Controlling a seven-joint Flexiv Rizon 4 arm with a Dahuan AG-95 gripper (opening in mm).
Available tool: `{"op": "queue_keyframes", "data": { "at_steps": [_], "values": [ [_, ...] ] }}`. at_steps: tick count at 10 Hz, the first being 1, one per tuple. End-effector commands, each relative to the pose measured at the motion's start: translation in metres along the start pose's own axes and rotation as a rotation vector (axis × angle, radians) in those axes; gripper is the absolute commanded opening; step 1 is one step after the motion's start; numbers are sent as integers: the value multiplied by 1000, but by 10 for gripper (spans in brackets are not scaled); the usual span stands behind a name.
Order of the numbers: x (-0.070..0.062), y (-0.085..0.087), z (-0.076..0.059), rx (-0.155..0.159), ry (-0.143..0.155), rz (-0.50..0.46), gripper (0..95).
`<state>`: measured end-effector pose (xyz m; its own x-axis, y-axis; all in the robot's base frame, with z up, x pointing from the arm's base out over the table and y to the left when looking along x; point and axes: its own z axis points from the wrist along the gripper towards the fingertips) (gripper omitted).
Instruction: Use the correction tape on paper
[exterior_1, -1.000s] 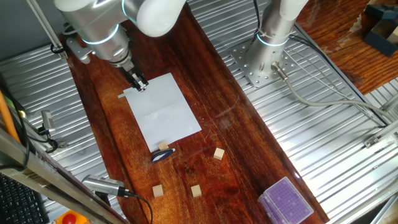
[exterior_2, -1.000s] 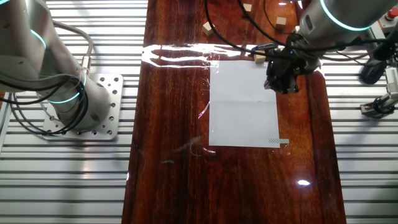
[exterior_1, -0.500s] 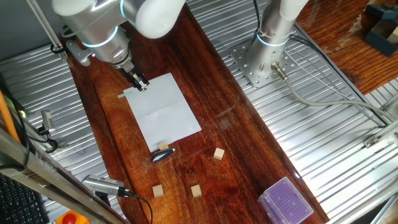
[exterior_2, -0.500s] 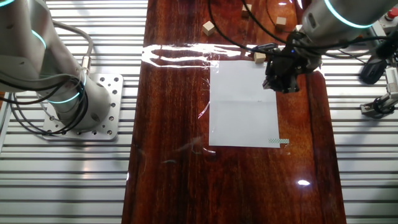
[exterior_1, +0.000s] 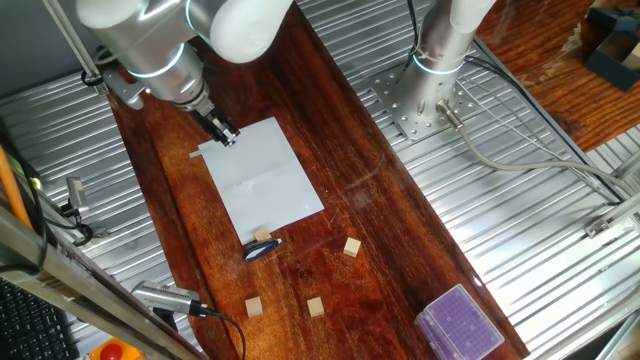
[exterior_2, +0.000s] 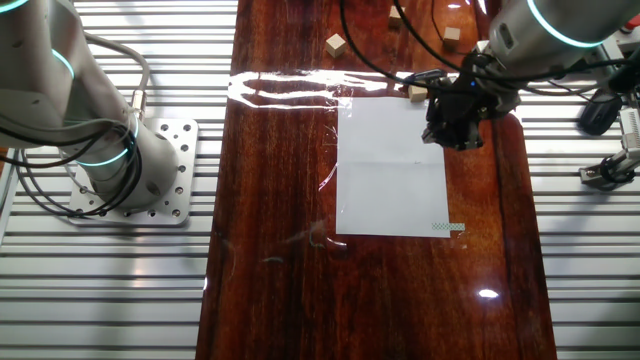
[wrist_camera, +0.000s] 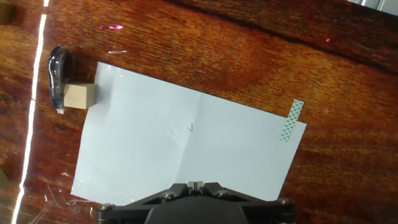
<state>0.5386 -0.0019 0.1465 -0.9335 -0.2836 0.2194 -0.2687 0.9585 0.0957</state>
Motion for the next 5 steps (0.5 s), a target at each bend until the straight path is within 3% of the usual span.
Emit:
{"op": "queue_keyframes", "data": {
  "at_steps": [1, 5],
  "values": [
    [-1, 8, 6, -11, -4, 9, 0],
    [-13, 48, 24, -28, -7, 78, 0]
  ]
}}
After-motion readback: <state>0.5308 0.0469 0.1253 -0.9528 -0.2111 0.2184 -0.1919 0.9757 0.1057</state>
